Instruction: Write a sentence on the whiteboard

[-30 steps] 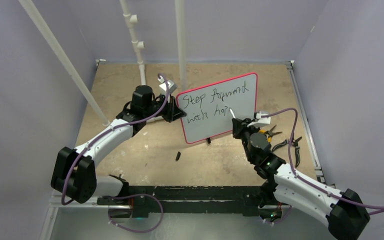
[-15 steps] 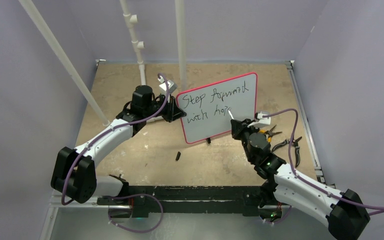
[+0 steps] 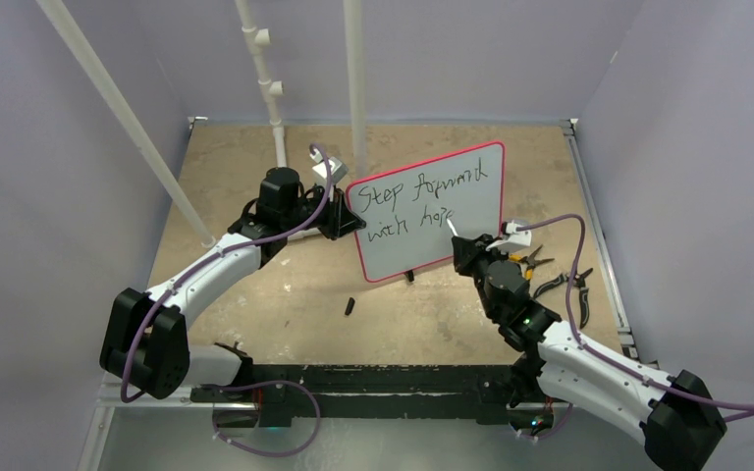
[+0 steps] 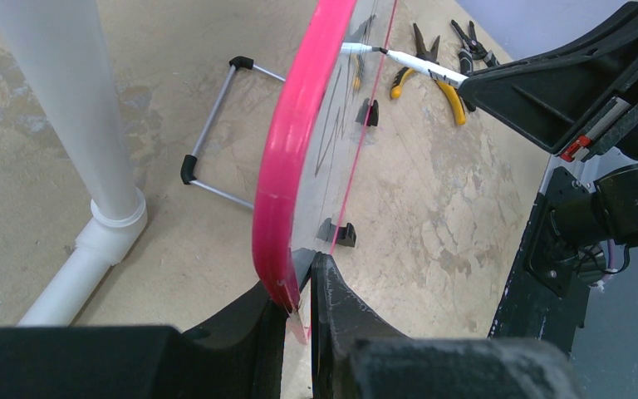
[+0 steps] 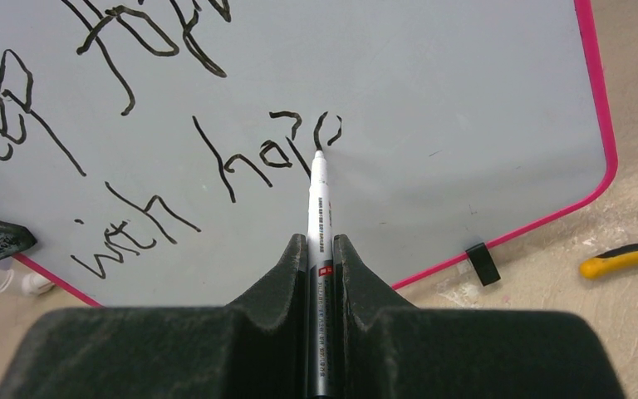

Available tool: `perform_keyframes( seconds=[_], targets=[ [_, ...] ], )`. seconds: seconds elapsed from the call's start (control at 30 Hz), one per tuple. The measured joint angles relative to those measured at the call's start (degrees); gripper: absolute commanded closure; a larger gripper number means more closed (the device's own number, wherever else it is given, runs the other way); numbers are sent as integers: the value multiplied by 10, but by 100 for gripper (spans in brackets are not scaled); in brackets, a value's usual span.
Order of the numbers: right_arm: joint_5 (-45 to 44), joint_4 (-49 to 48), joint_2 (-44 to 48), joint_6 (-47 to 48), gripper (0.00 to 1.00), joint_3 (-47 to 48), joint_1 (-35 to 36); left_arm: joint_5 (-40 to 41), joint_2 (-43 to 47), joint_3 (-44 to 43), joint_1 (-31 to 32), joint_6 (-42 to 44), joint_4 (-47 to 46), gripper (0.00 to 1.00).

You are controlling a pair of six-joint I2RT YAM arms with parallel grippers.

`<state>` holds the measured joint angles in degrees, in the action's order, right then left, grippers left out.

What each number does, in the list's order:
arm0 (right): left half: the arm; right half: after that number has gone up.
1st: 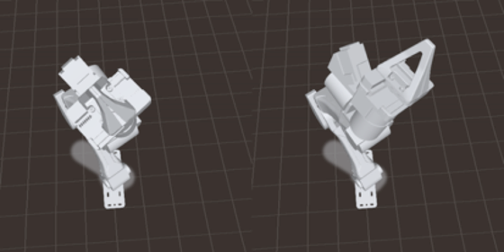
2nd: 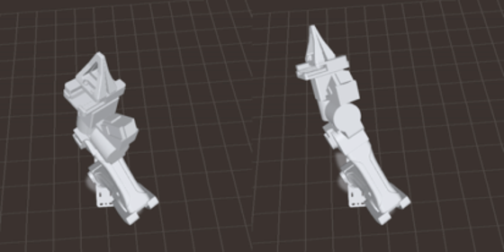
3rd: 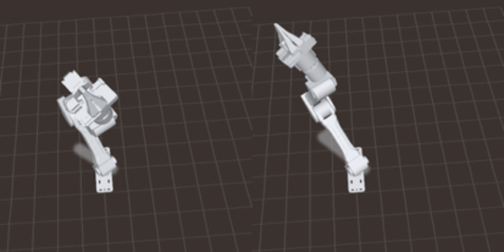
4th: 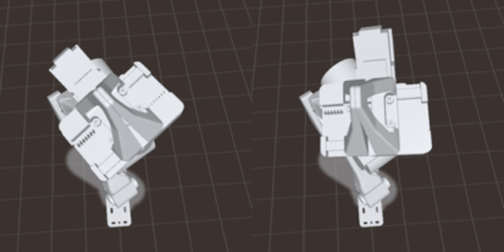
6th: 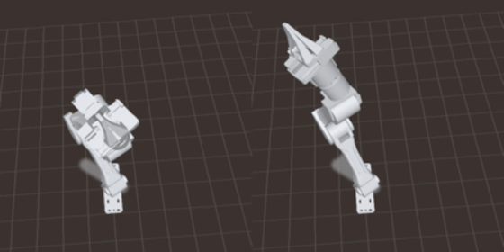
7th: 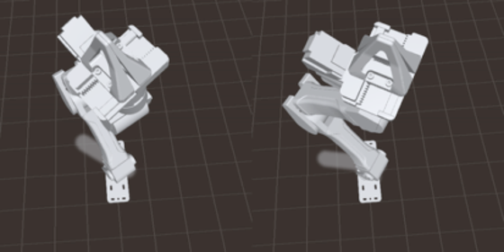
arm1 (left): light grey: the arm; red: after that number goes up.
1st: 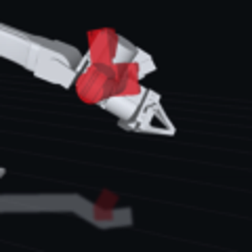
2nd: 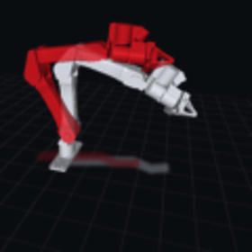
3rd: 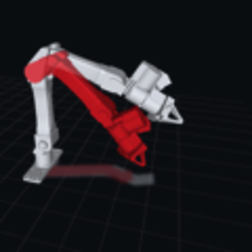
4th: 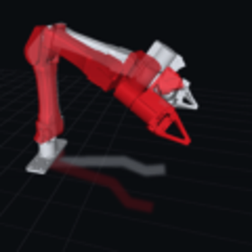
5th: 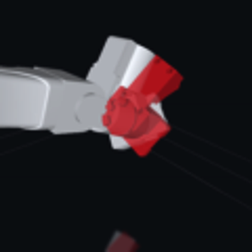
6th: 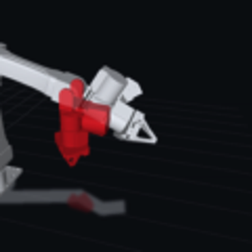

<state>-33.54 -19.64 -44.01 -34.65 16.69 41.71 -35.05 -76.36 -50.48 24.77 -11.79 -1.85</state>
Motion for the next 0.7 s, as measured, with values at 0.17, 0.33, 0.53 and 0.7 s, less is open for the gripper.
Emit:
perform_keyframes(
  seconds=[0.17, 0.33, 0.53, 0.7],
  targets=[
    [0, 8, -2, -5, 100, 0, 0, 0, 0, 0, 0, 0, 0, 100],
    [-2, 16, -2, -10, 100, 0, 0, 0, 0, 0, 0, 0, 0, 100],
    [-10, 28, -2, -20, 100, 0, 0, 0, 0, 0, 0, 0, 0, 100],
    [-17, 32, -2, -28, 100, 0, 0, 0, 0, 0, 0, 0, 0, 100]
  ],
)
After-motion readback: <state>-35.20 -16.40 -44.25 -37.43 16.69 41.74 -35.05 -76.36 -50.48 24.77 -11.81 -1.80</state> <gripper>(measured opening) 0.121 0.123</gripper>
